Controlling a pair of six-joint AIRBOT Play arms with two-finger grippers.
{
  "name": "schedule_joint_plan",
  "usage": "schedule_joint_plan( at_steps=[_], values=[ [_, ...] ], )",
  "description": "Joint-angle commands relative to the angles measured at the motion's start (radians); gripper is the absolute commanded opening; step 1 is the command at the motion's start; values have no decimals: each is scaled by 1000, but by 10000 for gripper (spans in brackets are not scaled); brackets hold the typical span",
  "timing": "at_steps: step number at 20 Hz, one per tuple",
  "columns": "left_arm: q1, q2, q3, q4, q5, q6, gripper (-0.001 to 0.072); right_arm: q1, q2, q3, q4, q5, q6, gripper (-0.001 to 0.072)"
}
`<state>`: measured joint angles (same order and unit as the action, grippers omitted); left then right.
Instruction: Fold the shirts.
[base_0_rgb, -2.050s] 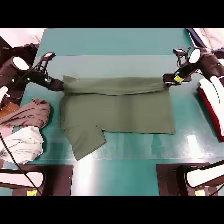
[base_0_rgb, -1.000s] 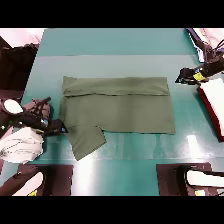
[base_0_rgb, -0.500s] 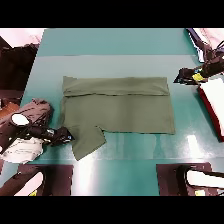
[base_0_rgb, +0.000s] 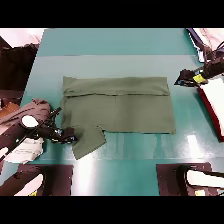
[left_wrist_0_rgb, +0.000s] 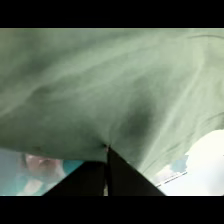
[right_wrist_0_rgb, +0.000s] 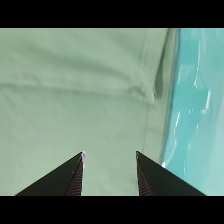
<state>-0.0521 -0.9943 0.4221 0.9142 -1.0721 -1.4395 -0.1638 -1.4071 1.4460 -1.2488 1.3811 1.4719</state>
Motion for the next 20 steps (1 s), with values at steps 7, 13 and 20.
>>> schedule_joint_plan(
  at_steps=[7,13,20],
  values=[
    [-21,3,151,-5,-84,60,23,-207,214,-537,-1,69,-92,364],
    [-21,3,151,-6,-82,60,23,-253,251,-802,40,-52,-143,364],
    [-21,3,151,-6,-99,60,23,-159,252,-830,77,-154,-155,225]
  ],
)
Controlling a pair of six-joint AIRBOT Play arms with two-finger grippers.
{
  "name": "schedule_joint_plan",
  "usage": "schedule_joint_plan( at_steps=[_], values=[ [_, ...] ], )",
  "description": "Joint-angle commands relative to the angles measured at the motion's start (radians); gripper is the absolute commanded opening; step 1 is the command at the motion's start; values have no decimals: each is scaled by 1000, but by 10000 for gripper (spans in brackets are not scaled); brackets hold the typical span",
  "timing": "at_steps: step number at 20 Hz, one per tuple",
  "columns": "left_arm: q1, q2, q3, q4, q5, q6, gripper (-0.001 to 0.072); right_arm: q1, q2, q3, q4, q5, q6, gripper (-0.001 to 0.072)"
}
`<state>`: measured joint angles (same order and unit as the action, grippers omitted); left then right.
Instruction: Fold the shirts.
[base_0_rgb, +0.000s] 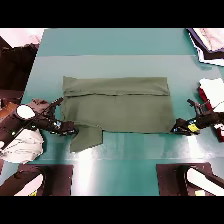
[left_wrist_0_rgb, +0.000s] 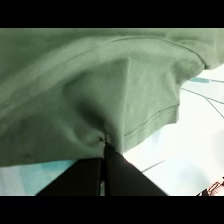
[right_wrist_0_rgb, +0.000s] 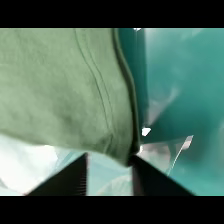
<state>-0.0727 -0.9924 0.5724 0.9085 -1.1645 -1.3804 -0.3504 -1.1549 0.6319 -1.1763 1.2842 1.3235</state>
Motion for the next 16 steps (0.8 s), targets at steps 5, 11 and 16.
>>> schedule_joint_plan(
  at_steps=[5,11,16],
  values=[
    [-1,32,2,24,-69,0,21,18,97,-14,-5,-13,-8,14],
    [-1,287,3,26,-239,-38,22,-95,350,-14,-137,212,-4,12],
    [0,353,24,-76,-224,-36,23,-113,453,-14,-7,151,-3,12]
  ],
)
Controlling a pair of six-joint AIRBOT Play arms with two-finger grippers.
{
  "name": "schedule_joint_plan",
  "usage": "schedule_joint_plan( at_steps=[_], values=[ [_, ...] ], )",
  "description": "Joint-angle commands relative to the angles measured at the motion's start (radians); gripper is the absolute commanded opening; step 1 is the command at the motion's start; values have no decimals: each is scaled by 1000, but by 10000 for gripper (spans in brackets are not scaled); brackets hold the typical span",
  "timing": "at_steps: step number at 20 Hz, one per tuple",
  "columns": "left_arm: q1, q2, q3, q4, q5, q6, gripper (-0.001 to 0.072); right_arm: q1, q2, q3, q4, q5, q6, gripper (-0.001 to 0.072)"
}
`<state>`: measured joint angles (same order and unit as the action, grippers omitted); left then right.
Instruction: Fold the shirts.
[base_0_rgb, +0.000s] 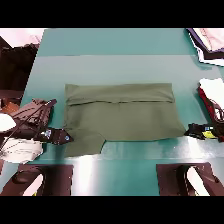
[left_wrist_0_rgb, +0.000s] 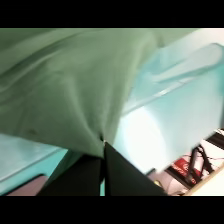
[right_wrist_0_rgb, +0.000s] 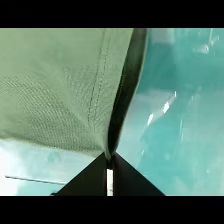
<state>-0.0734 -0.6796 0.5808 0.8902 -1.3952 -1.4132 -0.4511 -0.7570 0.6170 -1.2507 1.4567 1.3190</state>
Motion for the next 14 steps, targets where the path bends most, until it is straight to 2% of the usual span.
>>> schedule_joint_plan(
  at_steps=[1,6,8,11,14],
  values=[
    [0,40,40,-56,51,-1,23,-12,58,1,106,-60,1,12],
    [0,37,146,14,441,-29,23,-2,-45,134,185,-157,1,12],
    [0,4,147,46,531,-57,23,38,-124,216,184,-187,1,12],
    [0,-96,154,46,618,-52,23,126,-254,323,183,-258,1,12],
    [0,-191,154,46,761,-46,23,192,-382,421,182,-336,28,12]
  ],
)
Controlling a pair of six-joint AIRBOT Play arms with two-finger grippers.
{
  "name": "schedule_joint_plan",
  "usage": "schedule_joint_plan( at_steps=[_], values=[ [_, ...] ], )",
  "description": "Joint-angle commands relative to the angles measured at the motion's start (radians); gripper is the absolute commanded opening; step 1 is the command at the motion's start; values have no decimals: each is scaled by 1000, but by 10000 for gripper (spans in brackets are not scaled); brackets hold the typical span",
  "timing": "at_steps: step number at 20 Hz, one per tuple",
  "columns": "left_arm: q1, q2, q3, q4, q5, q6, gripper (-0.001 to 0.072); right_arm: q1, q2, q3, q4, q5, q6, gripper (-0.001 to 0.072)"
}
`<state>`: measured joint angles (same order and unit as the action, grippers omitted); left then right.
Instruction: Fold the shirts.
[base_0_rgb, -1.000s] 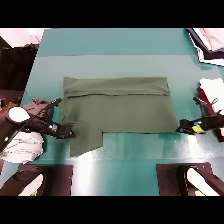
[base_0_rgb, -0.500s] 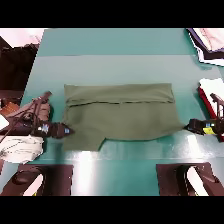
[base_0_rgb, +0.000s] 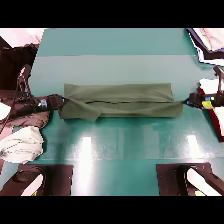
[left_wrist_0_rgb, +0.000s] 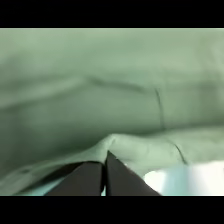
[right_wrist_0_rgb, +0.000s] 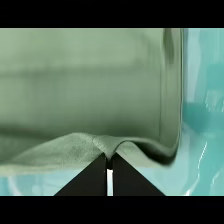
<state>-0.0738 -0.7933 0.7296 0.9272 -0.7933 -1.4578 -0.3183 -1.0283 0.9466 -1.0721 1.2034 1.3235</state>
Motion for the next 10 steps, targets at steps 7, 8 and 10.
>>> schedule_joint_plan(
  at_steps=[7,8,10],
  values=[
    [1,-232,6,12,426,-1,24,123,-388,293,5,-115,45,15],
    [1,-248,7,12,447,-1,25,132,-422,315,5,-116,45,16],
    [1,-278,20,12,463,-1,26,148,-485,359,7,-115,45,17]
  ],
)
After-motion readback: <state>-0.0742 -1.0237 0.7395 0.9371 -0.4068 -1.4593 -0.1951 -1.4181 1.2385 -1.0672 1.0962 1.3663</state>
